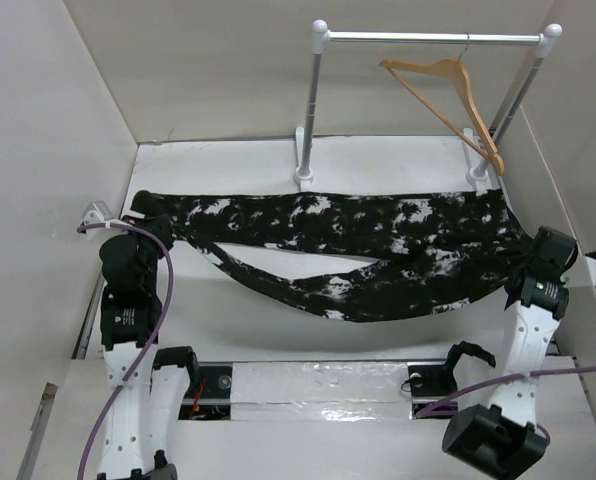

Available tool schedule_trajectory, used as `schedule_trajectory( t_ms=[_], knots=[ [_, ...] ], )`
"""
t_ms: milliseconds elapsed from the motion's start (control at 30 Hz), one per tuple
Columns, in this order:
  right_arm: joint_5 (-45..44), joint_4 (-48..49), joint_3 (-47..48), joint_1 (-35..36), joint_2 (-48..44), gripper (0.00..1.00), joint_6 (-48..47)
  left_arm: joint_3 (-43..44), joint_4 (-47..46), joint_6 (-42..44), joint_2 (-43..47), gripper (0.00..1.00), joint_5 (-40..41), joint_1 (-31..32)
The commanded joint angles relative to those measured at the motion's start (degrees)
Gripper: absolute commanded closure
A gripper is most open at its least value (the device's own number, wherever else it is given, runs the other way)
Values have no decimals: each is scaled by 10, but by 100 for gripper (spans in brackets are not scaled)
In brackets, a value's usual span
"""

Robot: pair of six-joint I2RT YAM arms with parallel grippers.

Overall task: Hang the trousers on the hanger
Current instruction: Fold the trousers at the center of the board.

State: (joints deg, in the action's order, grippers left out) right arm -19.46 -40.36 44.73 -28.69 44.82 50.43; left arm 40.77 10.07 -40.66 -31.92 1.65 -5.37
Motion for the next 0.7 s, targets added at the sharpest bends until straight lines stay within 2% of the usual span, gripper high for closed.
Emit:
schedule_trajectory(
  t_ms=[0,33,167,233,367,500,667],
  knots=[
    [-49,-61,35,-22,-53,100,-75,43,0,30,17,100,60,-3],
    [-46,-67,38,-22,-90,100,-82,47,14,33,19,100,76,-3],
    [-22,-102,82,-1,-140,100,-83,68,45,46,23,100,109,-3],
    [-27,-120,113,10,-144,100,-103,64,52,48,26,100,124,-3],
    [-60,-97,120,40,-131,100,-156,39,43,45,26,100,154,-3],
    [-32,-12,109,40,-49,100,-169,50,50,40,-12,100,154,-3],
    [7,55,144,40,111,100,-158,62,42,25,-79,100,158,-3]
  ],
)
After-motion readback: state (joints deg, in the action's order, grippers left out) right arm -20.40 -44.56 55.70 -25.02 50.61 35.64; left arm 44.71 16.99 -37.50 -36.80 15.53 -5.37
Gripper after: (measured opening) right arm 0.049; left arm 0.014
